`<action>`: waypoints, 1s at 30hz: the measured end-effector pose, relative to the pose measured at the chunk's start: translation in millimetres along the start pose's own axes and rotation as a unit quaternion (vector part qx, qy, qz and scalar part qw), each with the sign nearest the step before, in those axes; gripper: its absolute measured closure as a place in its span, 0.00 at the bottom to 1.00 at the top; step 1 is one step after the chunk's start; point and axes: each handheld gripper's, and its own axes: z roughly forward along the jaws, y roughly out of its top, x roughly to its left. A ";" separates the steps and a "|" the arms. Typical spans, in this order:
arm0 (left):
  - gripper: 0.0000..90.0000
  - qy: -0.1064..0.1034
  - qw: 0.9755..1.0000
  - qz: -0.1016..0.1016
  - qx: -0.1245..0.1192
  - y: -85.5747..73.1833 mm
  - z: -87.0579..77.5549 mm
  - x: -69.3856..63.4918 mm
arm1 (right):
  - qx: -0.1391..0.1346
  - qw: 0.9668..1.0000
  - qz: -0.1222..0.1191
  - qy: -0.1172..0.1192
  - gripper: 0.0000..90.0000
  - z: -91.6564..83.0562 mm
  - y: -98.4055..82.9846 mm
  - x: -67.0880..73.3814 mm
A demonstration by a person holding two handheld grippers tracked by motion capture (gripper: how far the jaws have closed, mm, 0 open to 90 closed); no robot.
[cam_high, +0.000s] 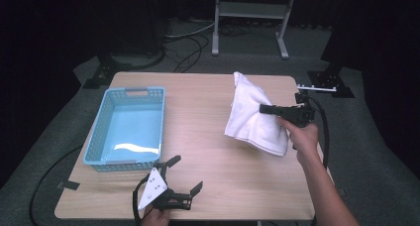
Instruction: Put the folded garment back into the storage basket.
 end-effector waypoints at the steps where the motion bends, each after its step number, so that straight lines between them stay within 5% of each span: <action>1: 0.00 0.000 1.000 0.000 0.000 0.0 0.0 0.0 | 0.000 1.000 0.000 0.000 0.83 0.0 0.0 0.0; 30: 0.00 0.000 1.000 0.000 0.000 0.0 0.0 0.0 | 0.006 1.000 -0.014 -0.006 0.83 11.1 28.1 31.3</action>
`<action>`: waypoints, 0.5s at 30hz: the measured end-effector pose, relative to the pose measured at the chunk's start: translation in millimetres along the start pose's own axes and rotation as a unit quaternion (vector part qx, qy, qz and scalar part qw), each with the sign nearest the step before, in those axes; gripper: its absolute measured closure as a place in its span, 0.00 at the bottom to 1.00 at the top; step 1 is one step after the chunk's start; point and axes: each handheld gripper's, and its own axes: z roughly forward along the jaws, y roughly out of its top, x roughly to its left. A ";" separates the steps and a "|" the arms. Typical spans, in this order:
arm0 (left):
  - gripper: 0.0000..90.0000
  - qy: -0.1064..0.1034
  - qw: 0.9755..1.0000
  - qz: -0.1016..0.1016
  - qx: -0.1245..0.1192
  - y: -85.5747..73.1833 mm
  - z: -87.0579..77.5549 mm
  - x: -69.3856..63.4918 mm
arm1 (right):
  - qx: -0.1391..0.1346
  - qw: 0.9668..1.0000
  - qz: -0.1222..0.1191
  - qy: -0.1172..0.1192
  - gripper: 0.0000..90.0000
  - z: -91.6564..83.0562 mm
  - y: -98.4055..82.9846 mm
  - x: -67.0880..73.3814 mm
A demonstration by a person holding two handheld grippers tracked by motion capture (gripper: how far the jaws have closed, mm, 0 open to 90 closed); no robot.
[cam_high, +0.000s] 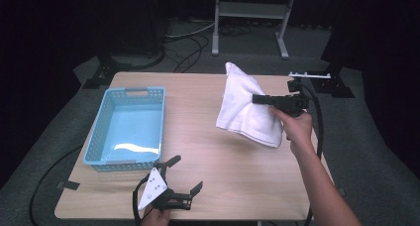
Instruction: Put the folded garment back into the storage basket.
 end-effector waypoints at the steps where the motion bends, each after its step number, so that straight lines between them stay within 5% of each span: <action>1: 0.00 0.000 1.000 0.001 0.000 0.0 0.0 0.1 | 0.001 1.000 -0.002 -0.001 0.83 1.2 1.7 2.1; 15: 0.00 0.000 1.000 0.000 0.000 0.0 -0.1 0.0 | 0.006 1.000 -0.006 -0.001 0.83 10.6 12.0 13.5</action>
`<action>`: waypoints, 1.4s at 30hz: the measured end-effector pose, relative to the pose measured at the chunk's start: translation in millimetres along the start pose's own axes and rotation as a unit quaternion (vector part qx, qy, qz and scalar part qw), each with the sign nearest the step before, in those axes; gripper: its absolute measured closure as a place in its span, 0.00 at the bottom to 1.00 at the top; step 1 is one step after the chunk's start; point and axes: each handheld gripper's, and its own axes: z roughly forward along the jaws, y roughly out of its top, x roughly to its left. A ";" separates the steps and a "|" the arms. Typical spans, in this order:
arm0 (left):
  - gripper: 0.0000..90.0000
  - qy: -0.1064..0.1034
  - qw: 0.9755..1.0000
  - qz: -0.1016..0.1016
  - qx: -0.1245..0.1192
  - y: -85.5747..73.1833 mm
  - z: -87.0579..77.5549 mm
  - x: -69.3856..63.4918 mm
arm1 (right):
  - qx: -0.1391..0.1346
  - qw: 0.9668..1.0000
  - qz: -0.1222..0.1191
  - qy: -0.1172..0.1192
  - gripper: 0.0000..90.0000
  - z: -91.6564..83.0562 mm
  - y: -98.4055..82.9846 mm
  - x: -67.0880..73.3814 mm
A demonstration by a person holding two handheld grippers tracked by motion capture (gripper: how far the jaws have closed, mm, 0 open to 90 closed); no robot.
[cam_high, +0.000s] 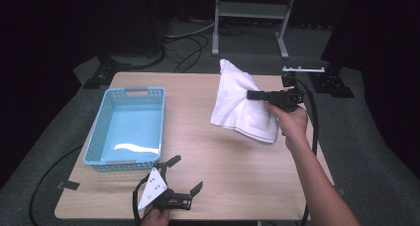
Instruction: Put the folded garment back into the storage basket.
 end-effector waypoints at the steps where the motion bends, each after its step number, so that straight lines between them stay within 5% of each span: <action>1: 0.00 0.000 1.000 0.002 0.001 0.0 -0.2 0.2 | 0.001 1.000 -0.002 0.001 0.83 1.1 0.8 0.8; 42: 0.00 0.000 1.000 0.001 0.000 0.1 0.0 0.2 | 0.022 0.999 -0.034 0.023 0.83 45.6 30.7 48.3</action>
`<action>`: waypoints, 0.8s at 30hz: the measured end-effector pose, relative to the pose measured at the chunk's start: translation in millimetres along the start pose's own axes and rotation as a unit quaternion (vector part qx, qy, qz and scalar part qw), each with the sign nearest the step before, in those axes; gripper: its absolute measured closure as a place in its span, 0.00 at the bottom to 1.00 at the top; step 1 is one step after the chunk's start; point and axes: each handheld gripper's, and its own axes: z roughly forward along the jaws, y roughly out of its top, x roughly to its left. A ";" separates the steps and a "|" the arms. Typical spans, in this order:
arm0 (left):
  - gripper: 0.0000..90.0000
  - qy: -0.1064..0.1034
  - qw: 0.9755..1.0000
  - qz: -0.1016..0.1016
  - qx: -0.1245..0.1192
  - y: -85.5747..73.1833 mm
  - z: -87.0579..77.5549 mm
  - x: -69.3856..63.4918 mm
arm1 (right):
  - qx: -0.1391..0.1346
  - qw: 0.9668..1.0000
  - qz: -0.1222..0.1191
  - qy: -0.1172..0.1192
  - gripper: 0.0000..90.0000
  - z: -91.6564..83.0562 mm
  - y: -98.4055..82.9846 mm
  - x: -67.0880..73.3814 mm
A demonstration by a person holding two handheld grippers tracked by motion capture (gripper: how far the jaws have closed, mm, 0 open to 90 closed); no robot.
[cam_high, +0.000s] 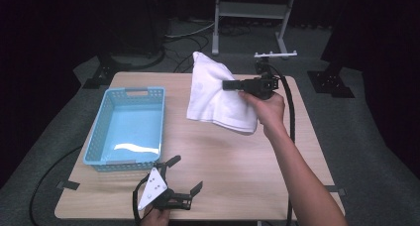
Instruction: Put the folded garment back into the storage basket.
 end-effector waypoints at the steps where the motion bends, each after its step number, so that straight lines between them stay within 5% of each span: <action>1: 0.00 0.000 1.000 0.000 0.000 0.0 0.0 0.0 | 0.001 1.000 0.000 0.001 0.83 1.3 0.6 0.8; 24: 0.00 0.000 1.000 0.000 0.000 0.0 0.0 0.0 | 0.008 1.000 -0.009 0.016 0.83 31.8 14.0 21.0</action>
